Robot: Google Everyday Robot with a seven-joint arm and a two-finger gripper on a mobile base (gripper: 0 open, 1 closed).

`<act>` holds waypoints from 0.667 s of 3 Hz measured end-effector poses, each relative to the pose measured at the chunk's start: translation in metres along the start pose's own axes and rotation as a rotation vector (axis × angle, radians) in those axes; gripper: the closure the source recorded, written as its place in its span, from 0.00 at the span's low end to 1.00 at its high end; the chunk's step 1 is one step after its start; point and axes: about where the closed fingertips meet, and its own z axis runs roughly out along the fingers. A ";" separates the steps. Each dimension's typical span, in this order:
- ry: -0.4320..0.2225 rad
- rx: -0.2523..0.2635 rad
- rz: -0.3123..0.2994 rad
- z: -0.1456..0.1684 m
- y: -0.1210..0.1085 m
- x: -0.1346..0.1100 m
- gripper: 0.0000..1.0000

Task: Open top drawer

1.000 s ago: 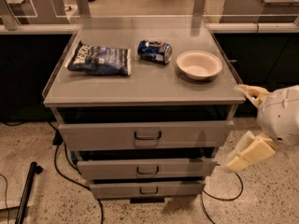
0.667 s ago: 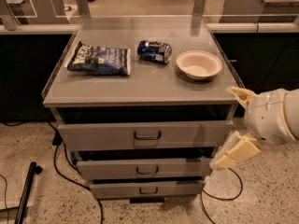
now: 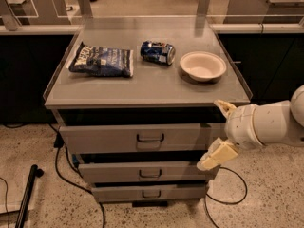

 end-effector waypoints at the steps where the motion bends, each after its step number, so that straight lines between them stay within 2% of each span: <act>1: 0.000 0.000 0.000 0.000 0.000 0.000 0.00; 2: -0.022 -0.064 0.006 0.025 0.013 -0.006 0.00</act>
Offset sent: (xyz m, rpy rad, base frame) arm 0.0008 0.0331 -0.0295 0.0558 0.0742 0.0657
